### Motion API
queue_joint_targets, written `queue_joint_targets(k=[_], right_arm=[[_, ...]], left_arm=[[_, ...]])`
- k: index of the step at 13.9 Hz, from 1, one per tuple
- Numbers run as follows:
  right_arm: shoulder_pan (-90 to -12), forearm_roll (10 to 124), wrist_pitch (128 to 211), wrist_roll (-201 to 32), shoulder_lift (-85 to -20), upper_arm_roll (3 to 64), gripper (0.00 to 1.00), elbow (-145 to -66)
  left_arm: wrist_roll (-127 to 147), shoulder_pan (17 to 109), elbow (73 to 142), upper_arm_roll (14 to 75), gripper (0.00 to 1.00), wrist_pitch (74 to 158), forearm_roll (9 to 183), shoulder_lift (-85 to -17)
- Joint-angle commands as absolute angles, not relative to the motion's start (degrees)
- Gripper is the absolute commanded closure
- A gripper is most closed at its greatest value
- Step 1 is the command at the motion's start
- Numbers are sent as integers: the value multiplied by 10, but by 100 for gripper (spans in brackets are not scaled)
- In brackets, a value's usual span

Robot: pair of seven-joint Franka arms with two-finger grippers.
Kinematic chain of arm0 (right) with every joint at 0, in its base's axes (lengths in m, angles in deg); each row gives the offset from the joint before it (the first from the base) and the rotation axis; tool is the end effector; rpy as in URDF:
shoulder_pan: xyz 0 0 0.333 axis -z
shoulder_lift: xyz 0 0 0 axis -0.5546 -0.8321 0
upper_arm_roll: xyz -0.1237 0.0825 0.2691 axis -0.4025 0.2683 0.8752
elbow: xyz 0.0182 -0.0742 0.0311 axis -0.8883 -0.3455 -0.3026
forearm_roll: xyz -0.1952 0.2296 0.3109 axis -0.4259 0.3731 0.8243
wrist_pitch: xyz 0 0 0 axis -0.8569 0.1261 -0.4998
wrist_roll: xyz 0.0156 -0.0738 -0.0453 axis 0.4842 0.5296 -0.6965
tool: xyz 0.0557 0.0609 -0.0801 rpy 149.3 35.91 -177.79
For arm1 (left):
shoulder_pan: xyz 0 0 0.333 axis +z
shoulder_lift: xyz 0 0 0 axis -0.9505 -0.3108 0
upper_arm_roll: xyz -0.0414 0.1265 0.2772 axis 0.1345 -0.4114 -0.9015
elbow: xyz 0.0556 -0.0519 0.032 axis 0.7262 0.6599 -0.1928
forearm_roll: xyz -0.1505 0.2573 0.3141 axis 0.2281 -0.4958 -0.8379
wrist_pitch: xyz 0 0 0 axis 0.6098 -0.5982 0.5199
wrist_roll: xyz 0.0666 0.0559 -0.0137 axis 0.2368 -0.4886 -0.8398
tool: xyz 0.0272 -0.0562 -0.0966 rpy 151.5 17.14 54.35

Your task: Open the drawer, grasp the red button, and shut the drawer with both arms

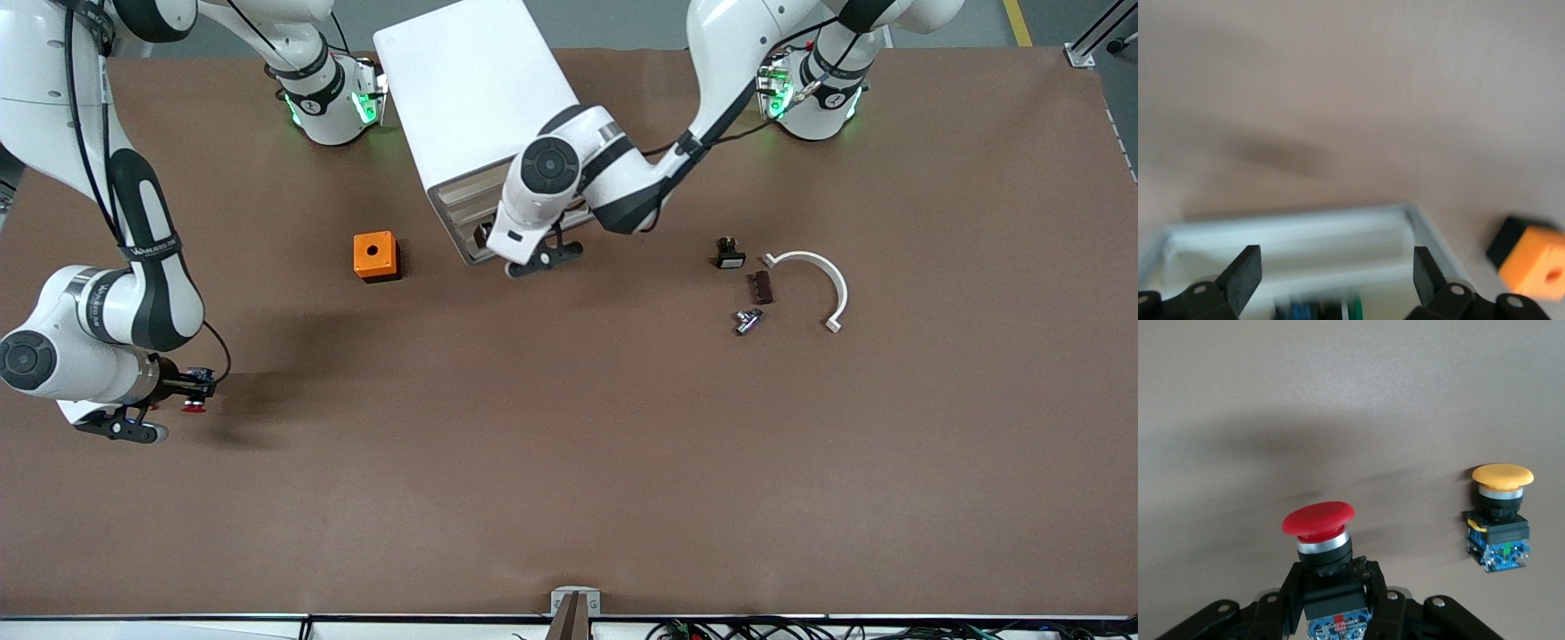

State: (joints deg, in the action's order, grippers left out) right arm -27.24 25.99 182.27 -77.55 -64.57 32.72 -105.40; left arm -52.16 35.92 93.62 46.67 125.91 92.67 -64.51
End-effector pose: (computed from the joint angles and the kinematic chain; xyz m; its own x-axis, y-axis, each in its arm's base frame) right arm 0.6679 -0.1460 0.1756 0.9752 -0.1935 -0.1072 -0.1818 -0.9771 0.1103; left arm 0.4461 -0.6027 0.2630 0.9151 0.3109 -0.2567 0.3571 -0.9206 0.1581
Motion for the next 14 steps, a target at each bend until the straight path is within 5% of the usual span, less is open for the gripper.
queue_joint_targets(k=[1, 8, 9, 11, 14], right_arm=[[-250, 248, 1853, -796, -658, 340, 74, -1057], [-247, 251, 1861, -796, -668, 341, 65, -1058], [-247, 252, 1860, -796, -668, 341, 50, -1058], [-247, 255, 1857, -794, -665, 341, 4, -1058], [-248, 256, 1841, -793, -645, 342, 0, -1055]], left_arm=[[-440, 430, 917, 470, 0, 1248, 876, -637], [-207, 562, 914, 473, 0, 1157, 782, -597], [-183, 574, 915, 473, 0, 1141, 781, -584], [-147, 593, 916, 472, 0, 1105, 781, -558], [-109, 632, 917, 473, 0, 1051, 781, -518]])
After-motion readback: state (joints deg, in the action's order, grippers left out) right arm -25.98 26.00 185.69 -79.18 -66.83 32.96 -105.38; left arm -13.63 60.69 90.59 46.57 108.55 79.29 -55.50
